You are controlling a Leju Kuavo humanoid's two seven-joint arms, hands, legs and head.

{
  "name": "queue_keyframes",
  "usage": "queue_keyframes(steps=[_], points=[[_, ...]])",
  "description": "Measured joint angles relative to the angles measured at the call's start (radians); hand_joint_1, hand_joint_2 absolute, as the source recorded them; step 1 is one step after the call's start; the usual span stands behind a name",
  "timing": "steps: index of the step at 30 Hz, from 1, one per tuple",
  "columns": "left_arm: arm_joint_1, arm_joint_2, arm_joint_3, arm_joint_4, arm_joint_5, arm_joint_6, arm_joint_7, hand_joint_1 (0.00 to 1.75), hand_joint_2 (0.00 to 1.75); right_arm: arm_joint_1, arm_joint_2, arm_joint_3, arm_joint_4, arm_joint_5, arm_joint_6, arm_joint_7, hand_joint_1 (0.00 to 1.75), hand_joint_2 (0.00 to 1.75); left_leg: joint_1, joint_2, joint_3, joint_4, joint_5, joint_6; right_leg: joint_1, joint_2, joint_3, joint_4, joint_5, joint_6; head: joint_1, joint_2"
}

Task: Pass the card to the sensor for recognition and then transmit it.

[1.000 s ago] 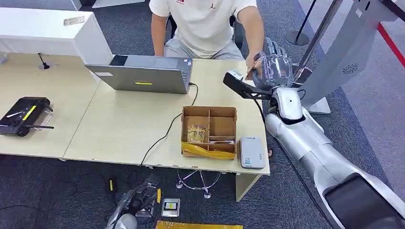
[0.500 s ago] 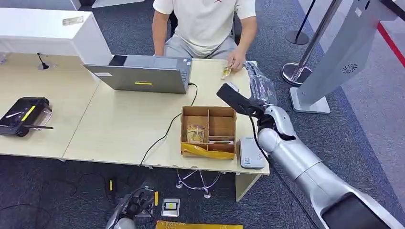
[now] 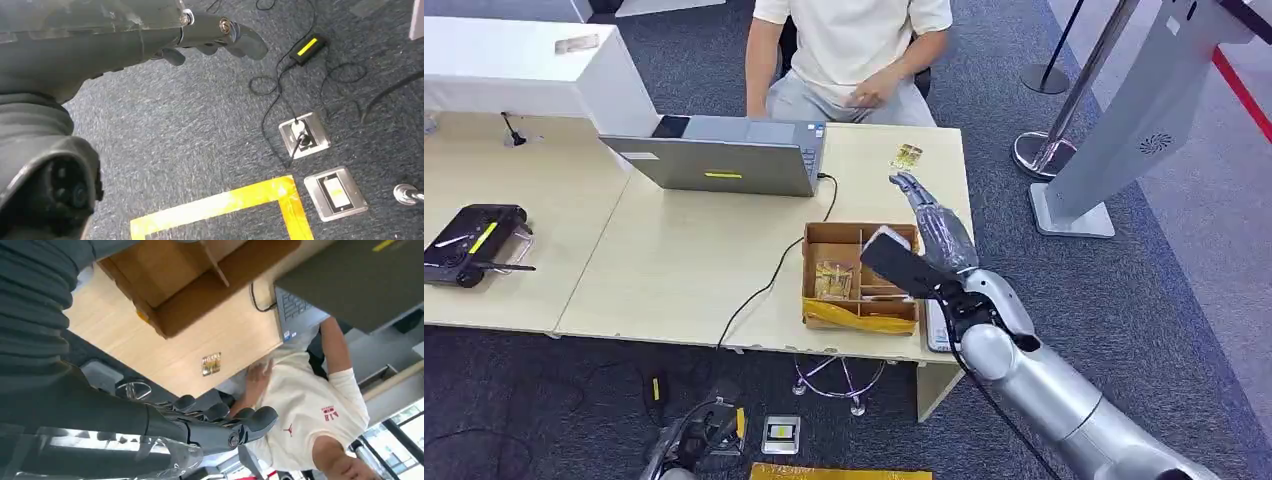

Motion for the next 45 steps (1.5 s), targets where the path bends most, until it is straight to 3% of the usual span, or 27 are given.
queue_keyframes(steps=[15, 25, 45], points=[[0.016, 0.004, 0.001, -0.028, -0.003, 0.016, -0.003, 0.0, 0.0, 0.069, -0.026, 0.037, -0.073, 0.104, 0.077, 0.042, 0.0, 1.75, 0.0, 0.0, 0.0, 0.0, 0.0, 0.0, 0.0, 0.0, 0.0, 0.0, 0.0, 0.0, 0.0, 0.0], [0.016, 0.004, 0.001, -0.034, 0.024, -0.01, -0.005, 0.0, 0.0, 0.067, -0.029, 0.081, -0.068, 0.402, 0.143, 0.135, 0.0, 1.75, 0.0, 0.0, 0.0, 0.0, 0.0, 0.0, 0.0, 0.0, 0.0, 0.0, 0.0, 0.0, 0.0, 0.0], [-0.008, 0.004, -0.001, -0.034, 0.01, -0.047, -0.003, 0.0, 0.0, 0.077, -0.036, 0.142, -0.029, 0.439, 0.196, 0.167, 0.0, 1.75, 0.0, 0.0, 0.0, 0.0, 0.0, 0.0, 0.0, 0.0, 0.0, 0.0, 0.0, 0.0, 0.0, 0.0]])
